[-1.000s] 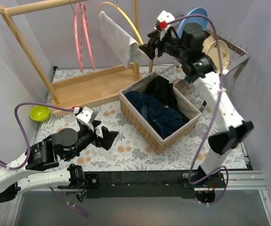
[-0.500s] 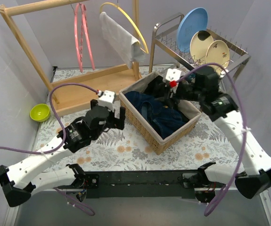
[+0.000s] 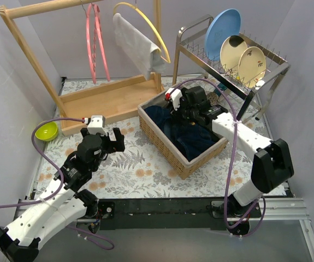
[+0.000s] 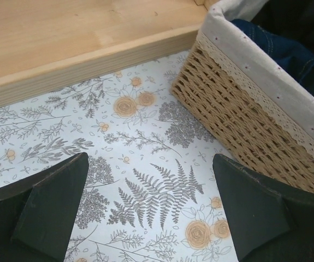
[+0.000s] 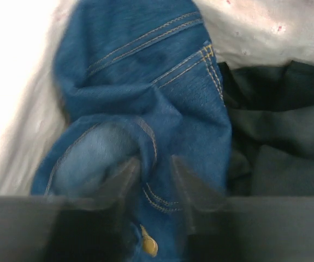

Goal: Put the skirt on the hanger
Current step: Grab the skirt from the pile

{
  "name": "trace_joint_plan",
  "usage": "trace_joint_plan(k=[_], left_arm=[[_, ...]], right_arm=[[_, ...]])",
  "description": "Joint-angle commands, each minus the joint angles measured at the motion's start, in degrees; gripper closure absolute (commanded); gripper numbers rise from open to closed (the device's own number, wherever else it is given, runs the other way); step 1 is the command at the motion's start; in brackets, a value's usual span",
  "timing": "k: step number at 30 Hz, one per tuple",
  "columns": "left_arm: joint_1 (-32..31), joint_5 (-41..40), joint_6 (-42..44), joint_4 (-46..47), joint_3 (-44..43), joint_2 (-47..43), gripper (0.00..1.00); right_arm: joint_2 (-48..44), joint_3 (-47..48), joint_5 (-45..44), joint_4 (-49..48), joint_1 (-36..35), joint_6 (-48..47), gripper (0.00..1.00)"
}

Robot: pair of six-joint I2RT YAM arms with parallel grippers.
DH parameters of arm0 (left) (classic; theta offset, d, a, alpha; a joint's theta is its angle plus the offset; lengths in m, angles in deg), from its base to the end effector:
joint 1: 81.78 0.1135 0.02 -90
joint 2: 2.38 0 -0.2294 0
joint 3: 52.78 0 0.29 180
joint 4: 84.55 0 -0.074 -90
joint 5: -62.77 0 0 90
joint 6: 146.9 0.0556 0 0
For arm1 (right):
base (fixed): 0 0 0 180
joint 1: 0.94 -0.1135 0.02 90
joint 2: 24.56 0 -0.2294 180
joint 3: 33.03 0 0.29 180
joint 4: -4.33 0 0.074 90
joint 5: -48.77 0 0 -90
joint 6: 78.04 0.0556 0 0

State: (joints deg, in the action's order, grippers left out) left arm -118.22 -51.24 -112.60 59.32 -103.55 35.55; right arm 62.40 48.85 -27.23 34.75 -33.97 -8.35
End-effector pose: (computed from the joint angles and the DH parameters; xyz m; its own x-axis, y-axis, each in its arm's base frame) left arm 0.2036 -0.1222 0.2696 -0.3791 -0.6581 -0.6505 -0.1264 0.7332 -0.6681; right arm 0.3287 0.2298 0.2426 -0.2157 -0.5419 -0.8123 -0.8198 0.5524 -0.1508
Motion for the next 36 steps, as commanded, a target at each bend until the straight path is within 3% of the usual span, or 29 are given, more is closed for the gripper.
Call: trace_joint_plan(k=[1, 3, 8, 11, 12, 17, 24, 27, 28, 31, 32, 36], left_arm=[[0.5, -5.8, -1.0, 3.4, 2.2, -5.6, 0.02], [0.5, -6.7, -1.2, 3.4, 2.6, -6.9, 0.02], [0.6, -7.0, -1.3, 3.4, 2.9, -9.5, 0.02], [0.6, -6.3, -1.3, 3.3, 2.7, -9.8, 0.02], [0.7, -6.4, -1.3, 3.3, 2.7, -9.8, 0.02], [1.2, -8.4, -1.5, 2.7, 2.5, -10.5, 0.02], [1.3, -12.5, -1.9, 2.7, 3.2, -16.2, 0.02], [1.3, -4.3, 1.6, 6.1, 5.3, -21.0, 0.02], [1.3, 5.8, 5.0, 9.3, 6.0, -22.5, 0.02], [1.3, 21.5, 9.5, 14.5, 9.0, -28.8, 0.02], [1.3, 30.8, 12.3, 15.6, 9.9, -31.8, 0.02], [1.3, 43.2, 13.4, 19.9, 12.9, -33.6, 0.02]], right_arm=[[4.4, 4.0, -1.7, -1.9, 0.0, 3.7, 0.82], [3.3, 4.9, -0.5, -0.7, 0.0, 3.4, 0.98], [-6.6, 12.0, -2.7, -0.6, 0.0, 2.7, 0.99], [-10.6, 22.8, 0.3, 0.1, -0.1, 4.5, 0.99], [-9.7, 31.1, 1.8, 1.3, -0.1, 5.7, 0.99], [-2.4, 54.1, 14.3, 5.7, -2.8, 14.5, 0.99], [3.7, 65.5, 26.1, 0.1, -9.9, 23.4, 0.99], [4.2, 66.0, 32.5, -1.5, -10.8, 26.0, 0.99], [4.1, 66.1, 33.2, -1.7, -11.0, 26.1, 0.99], [3.8, 64.9, 35.5, -1.1, -11.2, 25.1, 0.99], [3.7, 64.0, 36.8, -1.0, -11.2, 24.1, 0.99], [2.7, 57.6, 40.0, -0.5, -12.1, 21.3, 0.99]])
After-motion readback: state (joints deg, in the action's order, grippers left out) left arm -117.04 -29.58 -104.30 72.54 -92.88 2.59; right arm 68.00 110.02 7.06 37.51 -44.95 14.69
